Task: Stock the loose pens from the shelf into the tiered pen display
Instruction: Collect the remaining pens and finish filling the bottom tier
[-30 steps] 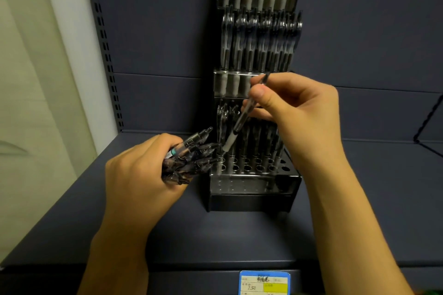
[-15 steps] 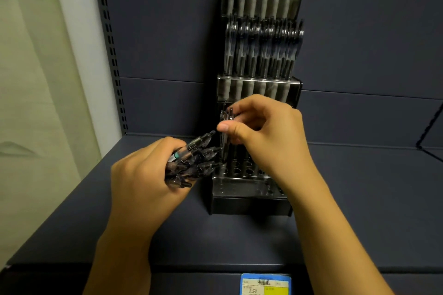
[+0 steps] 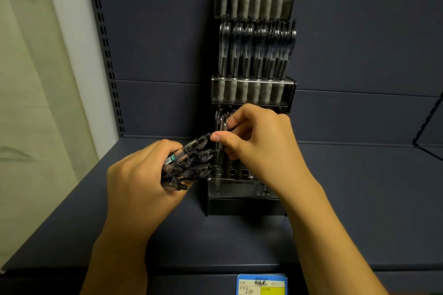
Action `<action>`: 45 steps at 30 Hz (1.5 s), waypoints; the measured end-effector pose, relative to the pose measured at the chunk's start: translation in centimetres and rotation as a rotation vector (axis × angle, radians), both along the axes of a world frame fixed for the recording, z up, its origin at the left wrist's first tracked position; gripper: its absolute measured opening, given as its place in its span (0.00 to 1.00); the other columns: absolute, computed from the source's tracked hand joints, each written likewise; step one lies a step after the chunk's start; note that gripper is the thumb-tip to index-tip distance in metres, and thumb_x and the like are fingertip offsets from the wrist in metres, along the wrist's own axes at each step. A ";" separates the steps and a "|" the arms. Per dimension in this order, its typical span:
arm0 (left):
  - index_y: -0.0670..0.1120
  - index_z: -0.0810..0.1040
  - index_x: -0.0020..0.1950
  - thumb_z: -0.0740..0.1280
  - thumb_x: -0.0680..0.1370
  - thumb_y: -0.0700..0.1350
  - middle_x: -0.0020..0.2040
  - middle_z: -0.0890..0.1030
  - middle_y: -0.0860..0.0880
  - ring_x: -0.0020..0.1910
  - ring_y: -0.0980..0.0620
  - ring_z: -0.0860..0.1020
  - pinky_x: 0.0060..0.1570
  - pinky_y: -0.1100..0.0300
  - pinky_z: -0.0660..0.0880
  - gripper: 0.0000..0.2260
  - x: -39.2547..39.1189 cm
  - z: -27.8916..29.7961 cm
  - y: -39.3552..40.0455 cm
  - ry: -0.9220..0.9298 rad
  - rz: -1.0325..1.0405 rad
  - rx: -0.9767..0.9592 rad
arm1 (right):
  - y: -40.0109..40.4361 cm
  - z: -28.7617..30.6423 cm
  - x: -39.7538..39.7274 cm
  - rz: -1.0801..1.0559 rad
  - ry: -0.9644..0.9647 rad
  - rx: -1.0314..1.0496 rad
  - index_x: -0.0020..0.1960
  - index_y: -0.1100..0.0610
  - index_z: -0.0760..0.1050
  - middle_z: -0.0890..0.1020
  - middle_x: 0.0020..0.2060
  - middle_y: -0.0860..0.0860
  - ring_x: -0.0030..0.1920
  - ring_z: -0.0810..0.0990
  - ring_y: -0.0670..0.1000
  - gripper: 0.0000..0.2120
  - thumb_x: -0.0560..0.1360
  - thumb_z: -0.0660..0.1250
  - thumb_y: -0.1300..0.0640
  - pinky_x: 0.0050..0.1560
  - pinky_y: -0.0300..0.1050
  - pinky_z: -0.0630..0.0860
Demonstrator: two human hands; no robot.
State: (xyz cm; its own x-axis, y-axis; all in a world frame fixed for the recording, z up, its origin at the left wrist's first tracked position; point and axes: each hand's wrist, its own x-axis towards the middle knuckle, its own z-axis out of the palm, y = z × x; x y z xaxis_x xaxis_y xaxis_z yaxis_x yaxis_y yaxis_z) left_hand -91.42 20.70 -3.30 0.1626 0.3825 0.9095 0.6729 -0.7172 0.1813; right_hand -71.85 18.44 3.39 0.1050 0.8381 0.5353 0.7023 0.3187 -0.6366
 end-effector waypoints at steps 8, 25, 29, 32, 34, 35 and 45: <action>0.47 0.80 0.42 0.74 0.71 0.43 0.32 0.76 0.52 0.29 0.50 0.73 0.28 0.50 0.71 0.04 0.1 0.0 -0.1 0.010 0.027 -0.014 | -0.5 0.2 0.3 0.003 -0.064 -0.103 0.44 0.54 0.79 0.85 0.32 0.48 0.34 0.83 0.41 0.15 0.67 0.81 0.49 0.46 0.44 0.82; 0.44 0.82 0.42 0.73 0.71 0.40 0.33 0.77 0.51 0.29 0.49 0.74 0.28 0.49 0.72 0.02 0.2 0.0 0.0 0.039 -0.020 0.004 | -0.1 -0.1 1.6 0.109 -0.031 0.213 0.61 0.49 0.83 0.84 0.37 0.46 0.39 0.84 0.46 0.13 0.77 0.74 0.56 0.45 0.45 0.82; 0.44 0.82 0.43 0.73 0.71 0.41 0.33 0.78 0.51 0.30 0.49 0.75 0.29 0.49 0.73 0.03 0.1 -0.1 0.0 0.043 -0.032 -0.008 | 0.5 0.0 1.0 0.099 -0.037 0.163 0.52 0.52 0.85 0.84 0.35 0.44 0.38 0.83 0.45 0.05 0.77 0.74 0.56 0.44 0.46 0.83; 0.45 0.82 0.43 0.73 0.71 0.41 0.34 0.78 0.51 0.30 0.50 0.74 0.29 0.49 0.73 0.03 0.1 -0.1 0.1 0.051 -0.038 -0.014 | 0.5 0.1 1.1 0.104 -0.008 0.138 0.48 0.52 0.85 0.84 0.33 0.45 0.36 0.84 0.47 0.03 0.75 0.76 0.55 0.41 0.48 0.83; 0.45 0.82 0.43 0.74 0.71 0.41 0.34 0.78 0.52 0.30 0.50 0.75 0.29 0.50 0.73 0.03 0.1 -0.1 0.1 0.055 -0.044 -0.015 | 0.5 0.2 1.2 0.112 0.010 0.103 0.49 0.52 0.85 0.84 0.33 0.46 0.35 0.84 0.47 0.04 0.75 0.76 0.54 0.41 0.49 0.84; 0.45 0.82 0.43 0.74 0.71 0.41 0.34 0.78 0.52 0.30 0.50 0.75 0.29 0.50 0.73 0.03 0.1 0.0 0.0 0.052 -0.045 -0.016 | 0.4 0.2 1.1 0.119 0.022 0.082 0.50 0.52 0.85 0.84 0.32 0.46 0.35 0.84 0.47 0.06 0.74 0.77 0.53 0.42 0.49 0.84; 0.45 0.82 0.43 0.74 0.71 0.41 0.33 0.78 0.51 0.29 0.49 0.74 0.29 0.49 0.73 0.03 0.1 0.0 0.1 0.047 -0.048 -0.005 | -0.5 0.0 1.4 0.126 0.085 0.044 0.43 0.52 0.84 0.84 0.32 0.50 0.33 0.84 0.49 0.06 0.71 0.80 0.53 0.42 0.52 0.84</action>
